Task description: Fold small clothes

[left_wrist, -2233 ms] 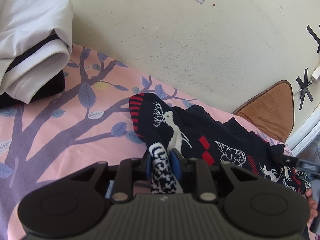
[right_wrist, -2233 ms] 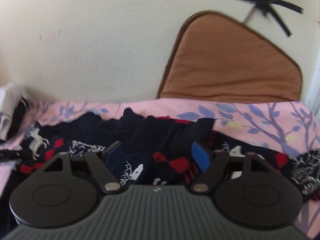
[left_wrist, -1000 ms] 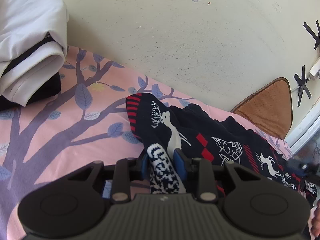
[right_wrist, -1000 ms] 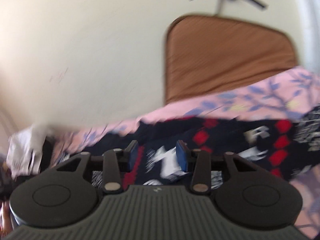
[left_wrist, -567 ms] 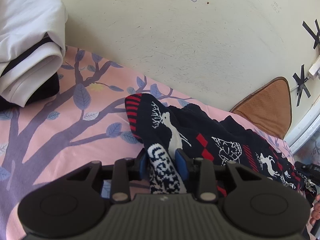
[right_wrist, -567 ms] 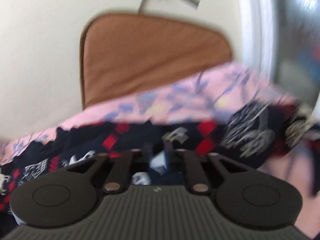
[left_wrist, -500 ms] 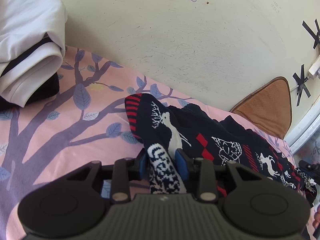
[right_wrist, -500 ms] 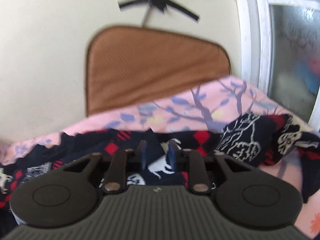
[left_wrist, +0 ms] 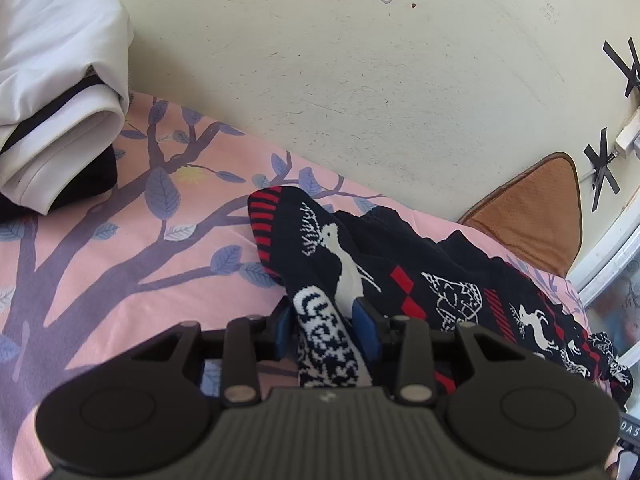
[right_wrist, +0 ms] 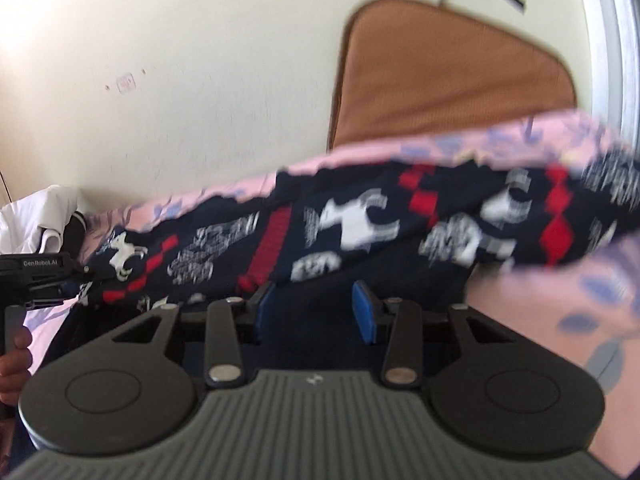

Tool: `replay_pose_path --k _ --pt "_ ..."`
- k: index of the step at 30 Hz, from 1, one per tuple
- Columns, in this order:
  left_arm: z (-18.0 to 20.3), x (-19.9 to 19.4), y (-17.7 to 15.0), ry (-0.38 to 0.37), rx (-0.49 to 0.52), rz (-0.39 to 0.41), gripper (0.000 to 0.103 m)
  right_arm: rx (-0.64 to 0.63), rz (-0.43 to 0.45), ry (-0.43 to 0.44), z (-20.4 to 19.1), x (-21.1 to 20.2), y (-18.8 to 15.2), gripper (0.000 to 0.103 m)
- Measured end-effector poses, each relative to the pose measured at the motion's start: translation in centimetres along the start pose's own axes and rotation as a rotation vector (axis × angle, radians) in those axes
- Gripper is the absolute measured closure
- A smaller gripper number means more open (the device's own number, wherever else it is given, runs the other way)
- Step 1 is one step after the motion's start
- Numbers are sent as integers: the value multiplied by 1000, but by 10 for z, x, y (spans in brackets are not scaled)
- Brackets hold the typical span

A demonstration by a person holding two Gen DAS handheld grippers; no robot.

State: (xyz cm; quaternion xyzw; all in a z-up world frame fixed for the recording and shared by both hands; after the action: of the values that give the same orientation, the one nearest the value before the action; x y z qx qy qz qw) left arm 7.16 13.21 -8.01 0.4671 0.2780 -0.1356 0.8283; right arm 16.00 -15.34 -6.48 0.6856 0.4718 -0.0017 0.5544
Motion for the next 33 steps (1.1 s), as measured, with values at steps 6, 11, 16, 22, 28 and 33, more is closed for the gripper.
replay_pose_path --k 6,11,16,22,28,33 --pt "1 0 0 -1 7 0 68 82 10 24 11 -3 -2 58" --pt "1 0 0 -1 7 0 68 91 13 31 11 -2 -4 58" --pt "1 0 0 -1 8 0 68 99 14 37 14 -4 -3 58" --pt "1 0 0 -1 7 0 68 109 18 37 14 -4 -3 58" --pt "1 0 0 -1 7 0 68 122 21 38 14 -4 -4 58" --pt "1 0 0 0 7 0 68 125 23 37 14 -4 -4 58"
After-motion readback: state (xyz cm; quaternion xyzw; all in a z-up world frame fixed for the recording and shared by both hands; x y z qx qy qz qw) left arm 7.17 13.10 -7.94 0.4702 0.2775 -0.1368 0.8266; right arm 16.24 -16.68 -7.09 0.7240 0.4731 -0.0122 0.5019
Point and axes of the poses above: each gripper's, at about its wrist camera, not at the fingertips, and x roughly the way its jaws point, z to its right, y to its top, the point moved 6 cm from there along x, roughly the way its jaws point, and after that the axes turned 2 degrees about x, right-handed, at the moved point
